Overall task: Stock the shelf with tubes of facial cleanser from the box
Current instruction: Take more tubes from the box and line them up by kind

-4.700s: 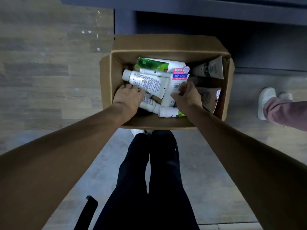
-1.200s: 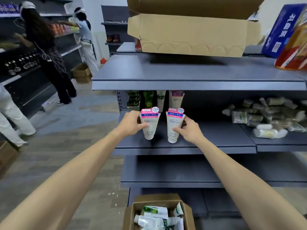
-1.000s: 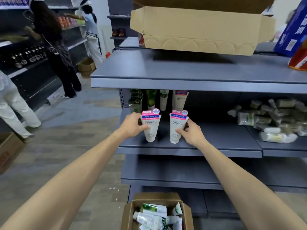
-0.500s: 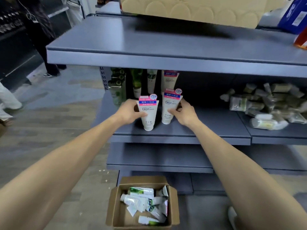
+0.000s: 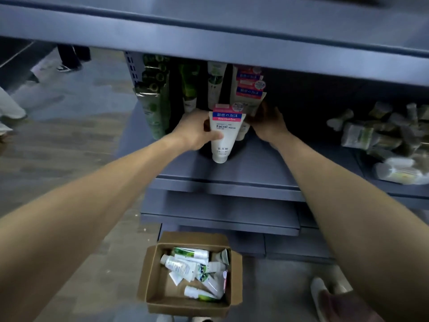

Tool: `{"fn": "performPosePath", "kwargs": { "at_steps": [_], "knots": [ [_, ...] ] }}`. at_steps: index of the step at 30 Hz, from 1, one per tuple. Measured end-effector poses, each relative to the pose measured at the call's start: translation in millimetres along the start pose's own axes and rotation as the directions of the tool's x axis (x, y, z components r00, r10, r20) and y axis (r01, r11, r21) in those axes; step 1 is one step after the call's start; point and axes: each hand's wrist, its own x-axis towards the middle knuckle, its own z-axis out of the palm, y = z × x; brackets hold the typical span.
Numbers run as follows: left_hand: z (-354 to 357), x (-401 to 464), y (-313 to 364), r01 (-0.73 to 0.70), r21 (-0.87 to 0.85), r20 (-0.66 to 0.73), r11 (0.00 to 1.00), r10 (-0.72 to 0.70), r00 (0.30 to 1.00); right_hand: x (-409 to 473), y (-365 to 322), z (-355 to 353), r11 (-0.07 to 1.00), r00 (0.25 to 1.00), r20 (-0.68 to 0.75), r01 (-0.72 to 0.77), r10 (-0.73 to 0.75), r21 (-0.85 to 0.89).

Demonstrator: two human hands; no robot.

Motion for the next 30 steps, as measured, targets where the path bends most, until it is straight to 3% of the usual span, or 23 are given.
{"fn": "performPosePath", "kwargs": {
  "at_steps": [16,30],
  "knots": [
    [7,24,8,-0.024,0.024,0.009,0.999,0.024,1.0,22,8,-6,0.991,0.998,0.04,0.043,-0.048,0.124],
    [10,30,18,0.013,0.006,-0.002,1.0,-0.013,1.0,19,3,-8,0.99,0.997,0.037,0.062,-0.067,0.124]
  ]
}}
